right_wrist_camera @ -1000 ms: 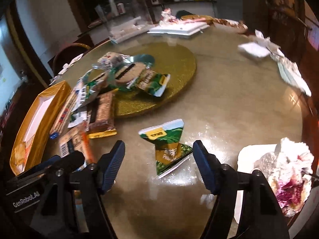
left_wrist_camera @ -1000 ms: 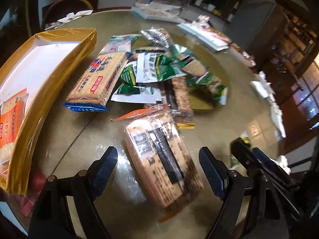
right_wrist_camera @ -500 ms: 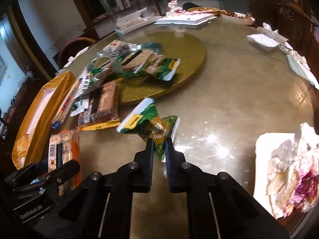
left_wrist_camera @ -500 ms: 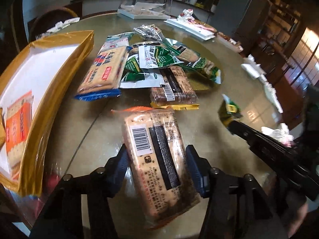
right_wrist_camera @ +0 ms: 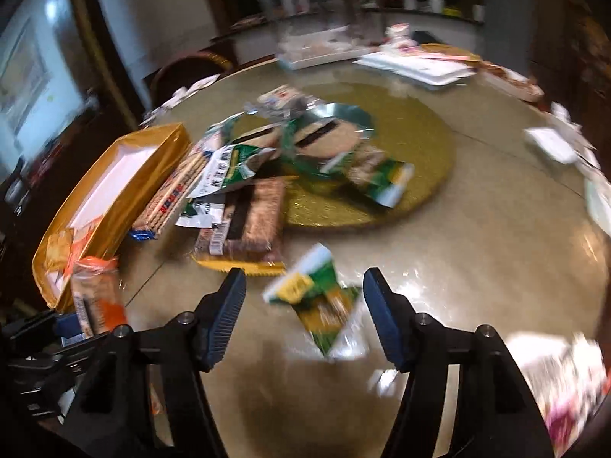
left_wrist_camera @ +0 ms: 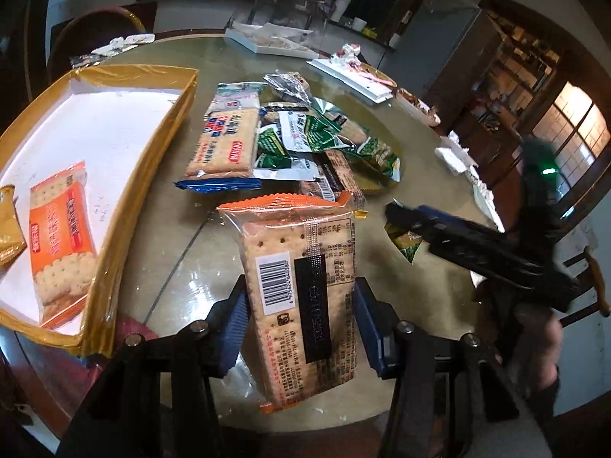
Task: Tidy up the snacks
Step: 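Grasp the brown barcode cracker pack with the left tool while the right tool grasps a green pea-snack pack, then carry both packs into the yellow box and open both tools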
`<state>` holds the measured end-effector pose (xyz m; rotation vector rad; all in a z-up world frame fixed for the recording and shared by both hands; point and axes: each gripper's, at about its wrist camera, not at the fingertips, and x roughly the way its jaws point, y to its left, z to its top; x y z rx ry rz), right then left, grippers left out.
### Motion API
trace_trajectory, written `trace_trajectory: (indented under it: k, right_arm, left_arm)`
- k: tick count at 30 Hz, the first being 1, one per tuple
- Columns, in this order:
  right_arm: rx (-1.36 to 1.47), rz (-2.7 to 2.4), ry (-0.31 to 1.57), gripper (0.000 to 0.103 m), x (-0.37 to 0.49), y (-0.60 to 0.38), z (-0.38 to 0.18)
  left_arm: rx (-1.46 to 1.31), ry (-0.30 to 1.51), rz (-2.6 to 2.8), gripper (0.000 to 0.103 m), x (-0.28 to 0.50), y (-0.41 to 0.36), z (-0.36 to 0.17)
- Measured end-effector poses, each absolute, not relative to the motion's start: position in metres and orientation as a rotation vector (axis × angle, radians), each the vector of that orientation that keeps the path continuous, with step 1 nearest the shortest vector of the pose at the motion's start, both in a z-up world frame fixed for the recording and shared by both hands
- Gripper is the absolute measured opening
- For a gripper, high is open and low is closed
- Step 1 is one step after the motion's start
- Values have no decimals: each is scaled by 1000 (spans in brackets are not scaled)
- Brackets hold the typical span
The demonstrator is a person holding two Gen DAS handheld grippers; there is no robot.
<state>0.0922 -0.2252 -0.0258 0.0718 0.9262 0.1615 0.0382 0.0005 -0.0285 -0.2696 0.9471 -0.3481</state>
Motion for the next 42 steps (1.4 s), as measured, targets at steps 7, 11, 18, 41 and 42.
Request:
trace_trajectory:
  k: [7, 11, 18, 41, 42]
  right_arm:
    - [44, 165, 965, 59, 74, -204, -37]
    - [55, 122, 973, 48, 66, -197, -37]
    - [106, 105, 916, 34, 57, -193, -22]
    - [-61, 438, 998, 34, 205, 48, -41]
    - [-72, 430, 1001, 34, 206, 50, -43]
  left_arm:
    - [-331, 939, -351, 52, 35, 18, -24]
    - [-347, 929, -369, 52, 33, 22, -21]
    - [-382, 895, -386, 51, 28, 37, -6]
    - [-316, 894, 29, 51, 132, 213, -15]
    - [-316, 903, 27, 51, 136, 215, -17]
